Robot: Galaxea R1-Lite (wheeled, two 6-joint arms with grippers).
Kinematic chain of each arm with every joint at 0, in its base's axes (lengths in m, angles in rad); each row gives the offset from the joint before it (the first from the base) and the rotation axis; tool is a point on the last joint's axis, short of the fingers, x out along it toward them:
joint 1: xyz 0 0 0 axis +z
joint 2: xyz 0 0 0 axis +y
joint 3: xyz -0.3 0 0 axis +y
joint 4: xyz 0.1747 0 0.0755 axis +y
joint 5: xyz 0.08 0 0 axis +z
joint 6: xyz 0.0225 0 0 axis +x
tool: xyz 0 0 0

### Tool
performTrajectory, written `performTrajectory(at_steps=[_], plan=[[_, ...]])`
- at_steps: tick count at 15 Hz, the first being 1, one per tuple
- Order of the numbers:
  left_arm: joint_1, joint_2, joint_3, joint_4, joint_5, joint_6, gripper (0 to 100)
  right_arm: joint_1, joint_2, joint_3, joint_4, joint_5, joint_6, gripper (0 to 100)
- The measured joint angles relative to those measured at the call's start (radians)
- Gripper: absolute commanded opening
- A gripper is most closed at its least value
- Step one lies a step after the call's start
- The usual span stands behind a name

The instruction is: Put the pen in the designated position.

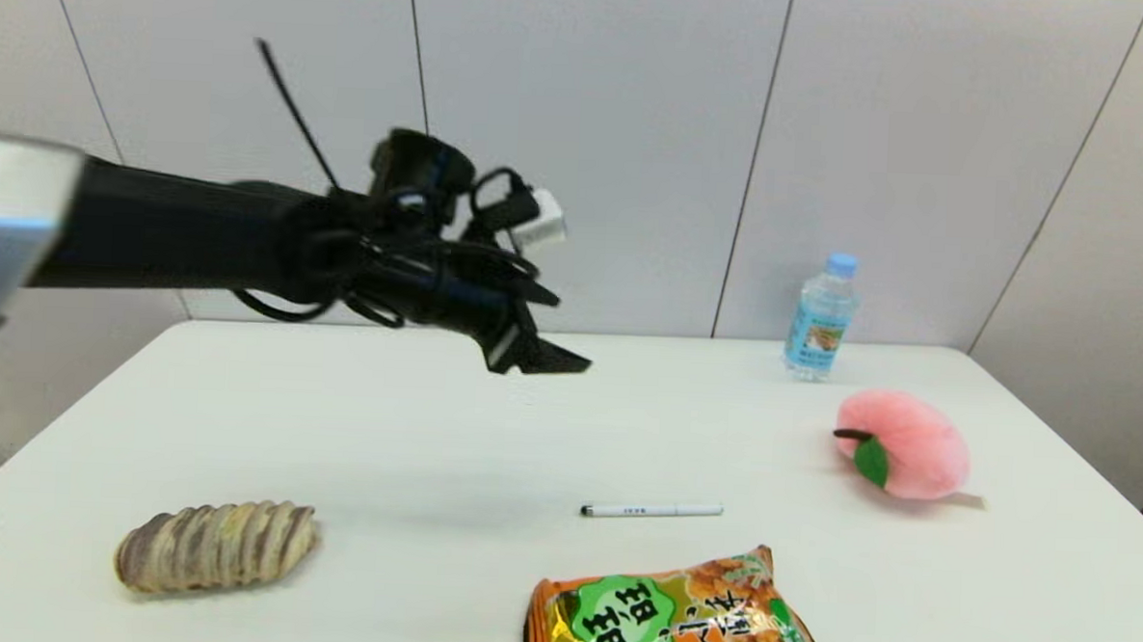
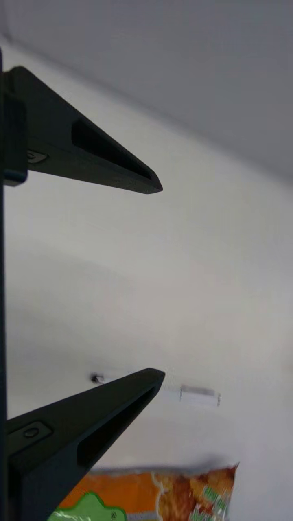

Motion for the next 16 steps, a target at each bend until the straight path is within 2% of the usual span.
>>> performTrajectory(at_steps=[5,8,10,14,16], plan=[[0.217,-0.474,0.259,-0.016,0.154,-0.030,100,0.000,0.000,0.000,0.000,0.000,0.000,100],[0.389,-0.833,0.600,-0.077,0.188,-0.094,100,0.000,0.000,0.000,0.000,0.000,0.000,100],[0.459,-1.061,0.852,-0.147,0.200,-0.164,100,0.000,0.000,0.000,0.000,0.000,0.000,100],[0.514,-1.459,1.227,-0.239,0.241,-0.297,100,0.000,0.000,0.000,0.000,0.000,0.000,100],[0.494,-1.606,1.345,-0.228,0.312,-0.356,100,0.000,0.000,0.000,0.000,0.000,0.000,100]])
